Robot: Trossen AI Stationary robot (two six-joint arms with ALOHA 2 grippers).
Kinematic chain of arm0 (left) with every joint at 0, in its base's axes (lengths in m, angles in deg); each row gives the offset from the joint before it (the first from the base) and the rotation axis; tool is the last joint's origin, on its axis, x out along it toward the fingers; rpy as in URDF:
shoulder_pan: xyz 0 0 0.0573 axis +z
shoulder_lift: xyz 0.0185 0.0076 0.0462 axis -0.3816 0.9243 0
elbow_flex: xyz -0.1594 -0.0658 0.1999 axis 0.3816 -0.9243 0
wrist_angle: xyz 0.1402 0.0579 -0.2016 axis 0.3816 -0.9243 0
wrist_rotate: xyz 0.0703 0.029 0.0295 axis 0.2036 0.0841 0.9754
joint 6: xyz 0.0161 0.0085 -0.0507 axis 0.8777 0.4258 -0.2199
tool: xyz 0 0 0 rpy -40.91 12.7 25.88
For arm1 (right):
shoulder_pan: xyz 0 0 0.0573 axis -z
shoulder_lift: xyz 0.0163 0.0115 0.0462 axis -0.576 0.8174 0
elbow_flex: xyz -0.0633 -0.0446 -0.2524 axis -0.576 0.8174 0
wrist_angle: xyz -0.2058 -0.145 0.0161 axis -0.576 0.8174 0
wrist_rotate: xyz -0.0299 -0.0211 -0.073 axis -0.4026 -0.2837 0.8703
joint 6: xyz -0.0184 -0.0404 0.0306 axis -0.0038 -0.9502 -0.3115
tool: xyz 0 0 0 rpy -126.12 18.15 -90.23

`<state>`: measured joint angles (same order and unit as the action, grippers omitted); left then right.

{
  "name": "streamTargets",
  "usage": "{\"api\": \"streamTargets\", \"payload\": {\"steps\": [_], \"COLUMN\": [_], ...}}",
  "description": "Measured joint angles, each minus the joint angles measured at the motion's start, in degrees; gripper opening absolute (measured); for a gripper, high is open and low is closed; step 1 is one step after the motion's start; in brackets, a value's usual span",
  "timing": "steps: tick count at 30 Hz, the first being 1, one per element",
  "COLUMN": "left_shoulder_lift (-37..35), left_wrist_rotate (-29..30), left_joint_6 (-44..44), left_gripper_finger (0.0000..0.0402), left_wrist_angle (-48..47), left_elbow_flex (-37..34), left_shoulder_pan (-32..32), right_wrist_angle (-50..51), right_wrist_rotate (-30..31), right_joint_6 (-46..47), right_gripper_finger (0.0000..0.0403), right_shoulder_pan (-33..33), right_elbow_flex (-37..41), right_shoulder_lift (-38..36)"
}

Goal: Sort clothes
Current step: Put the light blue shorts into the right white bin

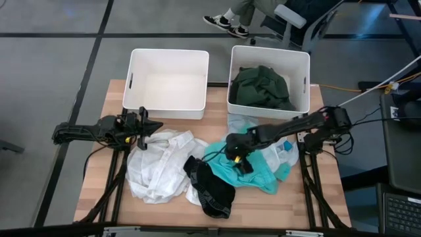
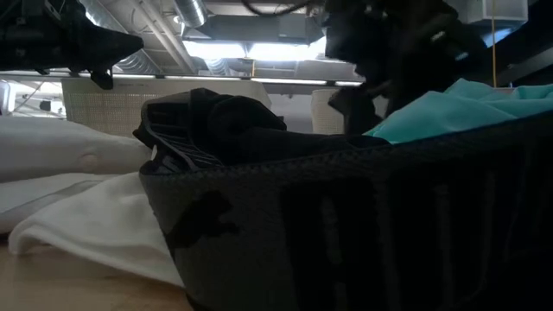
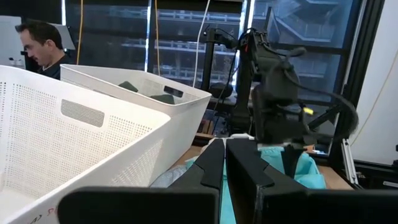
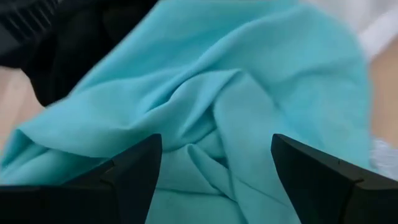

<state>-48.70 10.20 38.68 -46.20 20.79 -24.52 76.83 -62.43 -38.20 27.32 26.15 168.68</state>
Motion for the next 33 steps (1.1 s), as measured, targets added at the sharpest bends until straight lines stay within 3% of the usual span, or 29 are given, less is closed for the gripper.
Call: {"api": "streamTargets", "payload": {"steps": [10,18,29,33], "left_shoulder_lift": [0.00,0.00,0.00,0.00], "left_wrist_rotate": [0.00,0.00,0.00,0.00], "left_joint_6": [0.18,0.37,0.37,0.37], "left_gripper_finger": [0.0008,0.0008,0.0008,0.0008], "left_wrist_angle": [-0.33,-0.87,-0.85,-0.85], "left_elbow_flex": [0.00,0.00,0.00,0.00], "left_shoulder_pan": [0.00,-0.02,-0.02,0.00], "right_wrist_angle": [0.26,2.27,2.08,1.52], "right_wrist_rotate": [4.18,11.07,11.32,11.06], "right_joint_6": [-0.22,-1.34,-1.35,-1.35], "right_gripper_finger": [0.0289,0.0189,0.0018,0.0019], "right_shoulder_pan": [-0.07,-0.03,0.00,0.00], "right_elbow_flex": [-0.01,-0.02,-0.02,-0.39], "right_shoulder_lift": [5.52,5.57,5.57,5.42]}}
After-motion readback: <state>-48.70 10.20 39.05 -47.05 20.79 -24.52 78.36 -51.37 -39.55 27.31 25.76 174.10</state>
